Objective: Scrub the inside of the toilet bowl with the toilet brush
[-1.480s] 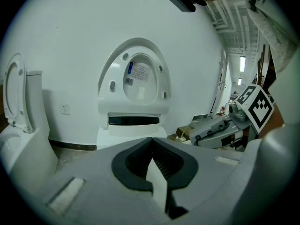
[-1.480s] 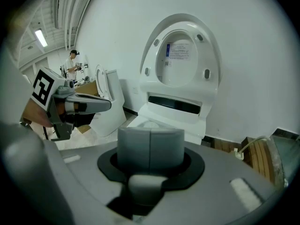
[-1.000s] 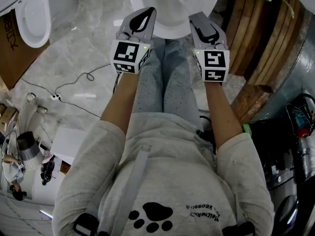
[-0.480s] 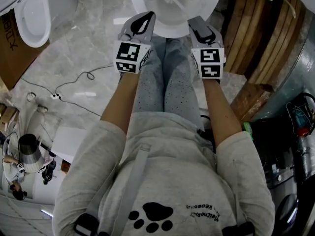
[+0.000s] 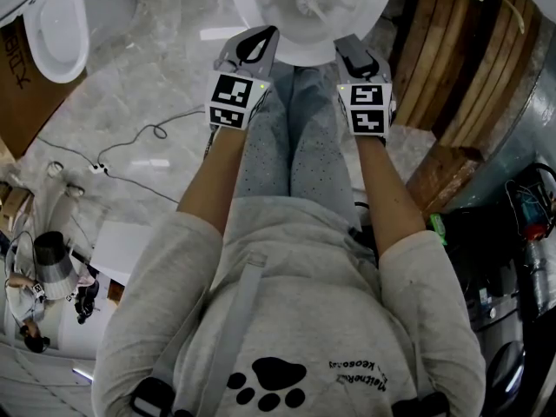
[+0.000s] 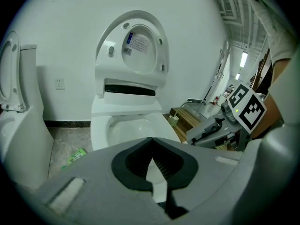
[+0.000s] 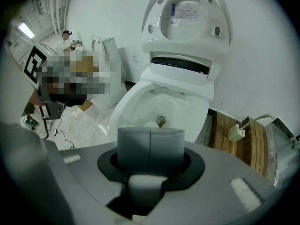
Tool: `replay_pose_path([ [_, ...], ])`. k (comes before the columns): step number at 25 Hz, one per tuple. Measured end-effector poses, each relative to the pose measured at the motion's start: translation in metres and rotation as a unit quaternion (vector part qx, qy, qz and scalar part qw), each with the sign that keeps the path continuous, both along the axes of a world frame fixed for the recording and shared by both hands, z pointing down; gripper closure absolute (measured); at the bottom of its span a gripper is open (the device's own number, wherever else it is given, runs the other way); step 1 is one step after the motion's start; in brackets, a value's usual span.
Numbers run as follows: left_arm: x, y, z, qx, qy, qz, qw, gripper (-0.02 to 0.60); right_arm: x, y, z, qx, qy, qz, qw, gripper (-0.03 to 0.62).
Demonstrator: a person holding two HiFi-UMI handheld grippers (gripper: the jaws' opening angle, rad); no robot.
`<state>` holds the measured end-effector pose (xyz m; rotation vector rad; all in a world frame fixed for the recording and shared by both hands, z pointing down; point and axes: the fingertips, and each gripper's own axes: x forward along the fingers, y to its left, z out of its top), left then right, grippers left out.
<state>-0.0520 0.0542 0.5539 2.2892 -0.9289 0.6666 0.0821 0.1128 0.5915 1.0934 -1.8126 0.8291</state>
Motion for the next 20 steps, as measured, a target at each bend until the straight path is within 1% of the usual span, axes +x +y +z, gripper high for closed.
replay_pose_path([
  [10, 0.001, 0.005, 0.008, -0.009, -0.002, 0.016, 0.9998, 0.586, -0.003, 0.003, 0.009, -0.011, 0.008, -0.007, 1.000, 0.445],
  [13, 0.001, 0.004, 0.010, -0.015, -0.001, 0.016, 0.9998, 0.587, -0.002, 0.009, 0.017, -0.028, 0.011, -0.007, 1.000, 0.446],
  [17, -0.001, -0.001, 0.010, -0.017, -0.001, 0.016, 0.9997, 0.586, -0.007, 0.024, 0.026, -0.059, 0.026, -0.027, 0.998, 0.447],
  [20, -0.005, -0.002, 0.012, -0.020, -0.001, 0.015, 0.9997, 0.587, -0.010, 0.035, 0.029, -0.071, 0.022, -0.015, 0.997, 0.447],
])
